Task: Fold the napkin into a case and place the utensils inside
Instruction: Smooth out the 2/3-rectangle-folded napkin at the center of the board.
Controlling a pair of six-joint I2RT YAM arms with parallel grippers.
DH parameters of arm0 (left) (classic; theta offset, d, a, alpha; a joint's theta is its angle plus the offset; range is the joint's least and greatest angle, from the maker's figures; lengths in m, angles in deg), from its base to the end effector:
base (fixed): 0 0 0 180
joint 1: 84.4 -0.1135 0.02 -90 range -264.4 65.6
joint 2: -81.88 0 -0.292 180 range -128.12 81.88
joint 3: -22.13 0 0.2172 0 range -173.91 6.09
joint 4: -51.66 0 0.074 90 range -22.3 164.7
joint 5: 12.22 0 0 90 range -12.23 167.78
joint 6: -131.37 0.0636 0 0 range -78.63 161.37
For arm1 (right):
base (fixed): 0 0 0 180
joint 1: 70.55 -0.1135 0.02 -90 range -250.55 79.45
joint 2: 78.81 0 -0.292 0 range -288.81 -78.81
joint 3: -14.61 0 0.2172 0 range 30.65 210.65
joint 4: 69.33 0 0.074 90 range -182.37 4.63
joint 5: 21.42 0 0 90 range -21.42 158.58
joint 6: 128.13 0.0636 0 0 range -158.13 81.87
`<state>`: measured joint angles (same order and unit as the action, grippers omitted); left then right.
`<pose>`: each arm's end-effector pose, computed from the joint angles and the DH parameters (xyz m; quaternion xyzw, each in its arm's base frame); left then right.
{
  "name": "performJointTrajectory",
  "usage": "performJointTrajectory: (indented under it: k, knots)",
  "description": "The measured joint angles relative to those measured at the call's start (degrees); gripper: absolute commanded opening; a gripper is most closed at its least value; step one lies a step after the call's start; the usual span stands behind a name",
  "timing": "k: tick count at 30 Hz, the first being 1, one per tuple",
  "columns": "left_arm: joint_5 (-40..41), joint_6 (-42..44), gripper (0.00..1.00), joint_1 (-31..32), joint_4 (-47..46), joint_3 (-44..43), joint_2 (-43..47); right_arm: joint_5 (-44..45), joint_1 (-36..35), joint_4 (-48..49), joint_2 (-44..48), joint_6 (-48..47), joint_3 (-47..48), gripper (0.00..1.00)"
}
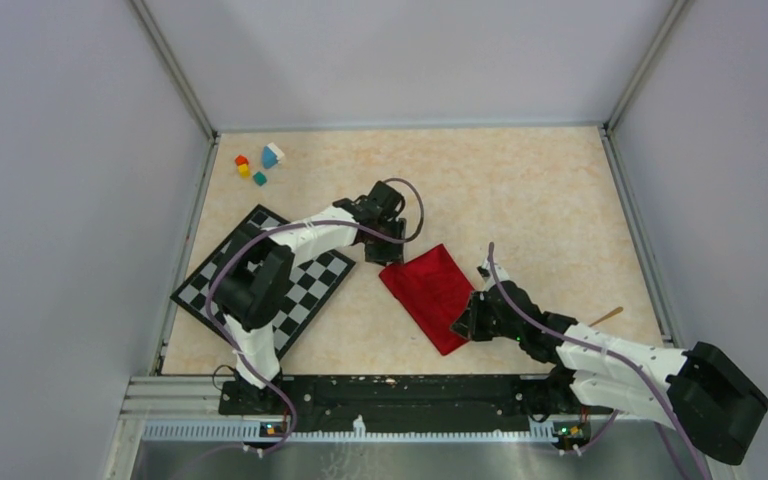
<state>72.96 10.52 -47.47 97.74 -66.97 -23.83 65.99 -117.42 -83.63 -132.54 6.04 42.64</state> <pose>0.2927 -0.2267 0.2104 0.0614 0.9690 -0.1654 0.1730 0.0993 0.1102 0.1663 -0.0309 0.9056 0.3158 0.2814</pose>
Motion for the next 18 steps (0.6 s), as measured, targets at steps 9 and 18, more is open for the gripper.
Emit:
performJointTrajectory:
  k: [9, 18]
  knots:
    - [-0.2, 1.1, 0.22, 0.3, -0.1, 0.0, -1.7, 0.0, 0.0, -0.1, 0.1, 0.0, 0.0, 0.0]
    - [1.1, 1.0, 0.09, 1.2, 0.0, 0.0, -1.0, -1.0, -0.5, 0.3, 0.4, -0.2, -0.5, 0.0]
